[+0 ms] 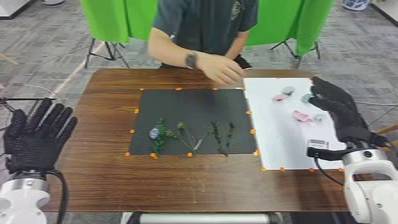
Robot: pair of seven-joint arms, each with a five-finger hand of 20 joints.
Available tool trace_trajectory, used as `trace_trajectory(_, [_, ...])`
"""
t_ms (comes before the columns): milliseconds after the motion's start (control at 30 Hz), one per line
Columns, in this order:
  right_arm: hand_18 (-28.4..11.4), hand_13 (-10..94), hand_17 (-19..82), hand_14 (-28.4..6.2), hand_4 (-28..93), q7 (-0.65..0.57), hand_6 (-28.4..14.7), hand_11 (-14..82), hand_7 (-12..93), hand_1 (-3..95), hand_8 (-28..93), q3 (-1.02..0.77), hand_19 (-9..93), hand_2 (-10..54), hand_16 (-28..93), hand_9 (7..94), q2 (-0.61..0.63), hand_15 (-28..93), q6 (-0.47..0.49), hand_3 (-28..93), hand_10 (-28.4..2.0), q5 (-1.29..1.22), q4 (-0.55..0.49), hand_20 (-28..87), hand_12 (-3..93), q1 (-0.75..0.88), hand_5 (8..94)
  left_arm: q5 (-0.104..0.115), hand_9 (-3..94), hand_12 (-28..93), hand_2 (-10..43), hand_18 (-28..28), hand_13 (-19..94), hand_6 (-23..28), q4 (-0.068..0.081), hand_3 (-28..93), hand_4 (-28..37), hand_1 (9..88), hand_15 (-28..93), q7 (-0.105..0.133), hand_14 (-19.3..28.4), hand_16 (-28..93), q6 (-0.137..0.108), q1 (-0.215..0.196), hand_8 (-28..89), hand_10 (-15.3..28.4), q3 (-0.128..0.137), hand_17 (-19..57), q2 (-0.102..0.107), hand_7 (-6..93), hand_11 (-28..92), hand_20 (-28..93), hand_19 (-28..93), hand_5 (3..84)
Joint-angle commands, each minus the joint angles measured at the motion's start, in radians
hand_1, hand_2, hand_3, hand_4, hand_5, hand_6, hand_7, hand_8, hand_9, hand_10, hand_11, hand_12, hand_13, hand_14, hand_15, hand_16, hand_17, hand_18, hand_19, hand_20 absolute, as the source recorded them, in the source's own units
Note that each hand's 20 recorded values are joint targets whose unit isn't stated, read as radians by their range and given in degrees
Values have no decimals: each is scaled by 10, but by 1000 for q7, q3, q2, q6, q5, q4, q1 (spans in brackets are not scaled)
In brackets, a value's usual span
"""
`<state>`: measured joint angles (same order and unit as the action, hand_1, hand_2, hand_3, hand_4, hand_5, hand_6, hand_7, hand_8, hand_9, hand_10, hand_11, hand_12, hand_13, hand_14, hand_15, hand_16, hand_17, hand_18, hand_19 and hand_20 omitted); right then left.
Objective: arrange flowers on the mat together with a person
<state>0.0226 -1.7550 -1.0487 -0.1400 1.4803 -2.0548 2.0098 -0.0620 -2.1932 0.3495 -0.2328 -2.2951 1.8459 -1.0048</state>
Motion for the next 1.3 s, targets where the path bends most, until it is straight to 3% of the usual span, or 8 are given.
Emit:
trace_trajectory(33, [-87,265,172,-84,-271,3,-49,64,108,169,-111,-20,305,91,-29,355,13,161,-22,814,-137,-7,-21,58,84,6,318,-8,396,54,187,112,304,70,-1,617,-283,278,215,-15,123,-69,8,-9,-101,146,-4,-25,-10,97,163,114,272,456])
trace_trajectory(200, [-94,267,171,-86,-270,-12,-47,63,112,174,-112,6,308,84,-24,352,9,165,-40,817,-141,7,-14,55,85,-3,321,-2,398,55,187,112,305,70,-6,619,-283,277,216,-1,123,-69,1,-7,-101,146,-4,-26,-11,98,165,115,275,455])
trace_trajectory(333, [-112,264,168,-91,-262,-67,-48,61,116,207,-112,64,315,38,-19,340,13,161,-117,813,-141,38,8,59,88,-31,315,-25,399,52,187,113,306,71,-6,619,-283,278,216,-30,123,-69,42,3,-101,146,-12,-26,0,98,163,114,275,456])
trace_trajectory(467, [-117,262,166,-97,-254,-45,-52,60,115,234,-110,19,319,-4,-10,327,-22,159,-68,816,-140,56,-17,62,91,21,309,-3,399,52,187,113,307,72,-6,624,-283,273,218,-21,124,-70,3,-6,-101,146,-2,-26,-10,97,163,114,275,458])
trace_trajectory(767, [-122,251,160,-98,-254,-173,-55,61,121,286,-108,49,337,-31,4,304,-12,154,-70,811,-141,238,-36,67,96,26,296,20,401,53,184,113,308,72,-5,634,-283,275,220,-21,124,-70,22,8,-100,146,-11,-26,2,99,166,116,279,460])
trace_trajectory(1100, [-122,235,155,-95,-255,-124,-59,61,126,326,-107,-32,356,-91,-1,283,-24,160,-47,817,-140,276,-51,53,96,85,282,6,401,54,185,114,309,72,-9,625,-283,283,226,-19,125,-71,13,4,-101,147,-11,-27,6,100,167,116,283,460])
trace_trajectory(1200, [-116,228,153,-88,-257,-192,-58,61,129,327,-109,-15,361,-88,-3,279,-8,162,-106,816,-140,336,-46,50,97,78,281,75,400,56,220,117,307,73,-19,421,-283,350,226,0,130,-68,-19,2,-100,148,-12,-28,9,98,165,116,281,450])
trace_trajectory(1300, [-107,214,151,-84,-255,-217,-58,61,132,325,-110,-29,361,-87,-10,272,11,169,-82,817,-140,409,-26,44,97,67,283,62,392,80,276,129,311,82,-17,-6,-171,451,191,0,143,-41,-18,3,-79,159,-14,-14,11,71,131,128,235,417])
